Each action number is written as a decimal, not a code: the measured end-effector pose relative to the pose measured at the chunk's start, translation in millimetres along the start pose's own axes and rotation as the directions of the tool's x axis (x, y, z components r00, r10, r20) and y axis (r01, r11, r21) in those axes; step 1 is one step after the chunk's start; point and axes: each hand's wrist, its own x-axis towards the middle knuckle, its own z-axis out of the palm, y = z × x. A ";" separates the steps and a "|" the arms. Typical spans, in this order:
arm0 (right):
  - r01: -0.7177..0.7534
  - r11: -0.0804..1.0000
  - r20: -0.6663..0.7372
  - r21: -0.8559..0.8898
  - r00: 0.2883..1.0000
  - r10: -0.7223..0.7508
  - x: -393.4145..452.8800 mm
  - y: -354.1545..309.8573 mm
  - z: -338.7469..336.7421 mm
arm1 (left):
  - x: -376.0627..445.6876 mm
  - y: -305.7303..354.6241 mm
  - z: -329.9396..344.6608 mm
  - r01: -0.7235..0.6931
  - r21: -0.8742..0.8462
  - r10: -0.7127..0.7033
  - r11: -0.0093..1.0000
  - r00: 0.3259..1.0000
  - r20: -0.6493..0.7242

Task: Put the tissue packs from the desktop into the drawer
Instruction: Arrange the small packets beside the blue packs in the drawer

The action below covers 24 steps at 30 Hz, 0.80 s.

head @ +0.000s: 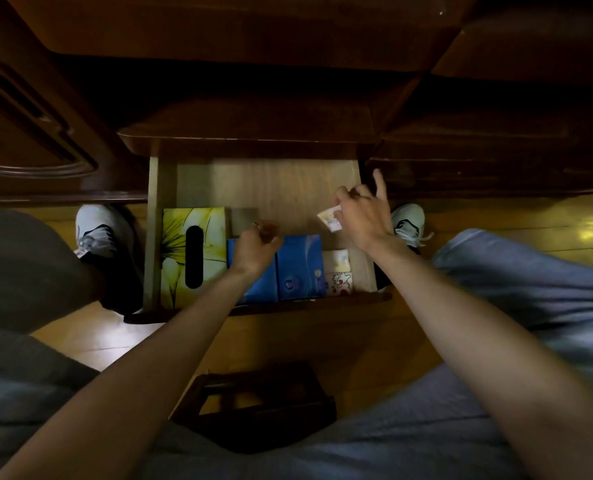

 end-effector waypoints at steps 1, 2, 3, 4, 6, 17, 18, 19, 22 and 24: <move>0.015 0.998 0.038 -0.058 0.999 -0.012 3.4 -0.6 4.4 | -0.7 -5.0 0.2 -0.012 0.069 0.011 0.998 1.000 0.028; 0.031 0.996 0.082 -0.084 0.996 -0.024 6.2 -3.1 8.9 | -2.6 -9.3 0.9 -0.027 0.123 0.020 0.992 0.998 0.057; 0.046 0.995 0.126 -0.092 0.991 -0.035 9.0 -6.3 13.1 | -5.0 -12.2 1.5 -0.043 0.162 0.030 0.986 0.996 0.084; 0.059 0.994 0.157 -0.089 0.987 -0.045 12.2 -9.6 16.8 | -7.0 -14.4 2.4 -0.063 0.187 0.043 0.980 0.993 0.108; 0.046 0.994 0.205 -0.099 0.978 -0.025 19.3 -14.1 23.0 | -10.2 -18.1 3.4 -0.106 0.213 0.077 0.971 0.988 0.136; 0.221 0.922 0.290 -0.319 0.948 -0.127 18.0 -22.4 33.3 | -25.2 -23.8 -8.6 -0.423 0.556 0.247 0.716 0.898 0.364; 0.235 0.924 0.313 -0.303 0.940 -0.136 17.1 -24.2 34.7 | -25.9 -23.8 -8.3 -0.439 0.576 0.249 0.690 0.891 0.381; 0.249 0.923 0.339 -0.292 0.930 -0.144 15.6 -25.7 35.6 | -25.8 -23.5 -8.0 -0.446 0.587 0.252 0.676 0.888 0.384; 0.277 0.926 0.388 -0.258 0.907 -0.163 10.7 -27.3 34.4 | -23.5 -22.0 -9.4 -0.440 0.571 0.258 0.693 0.891 0.373; 0.273 0.937 0.426 -0.216 0.890 -0.161 12.3 -25.7 31.3 | -22.5 -22.2 -9.6 -0.440 0.566 0.261 0.697 0.891 0.371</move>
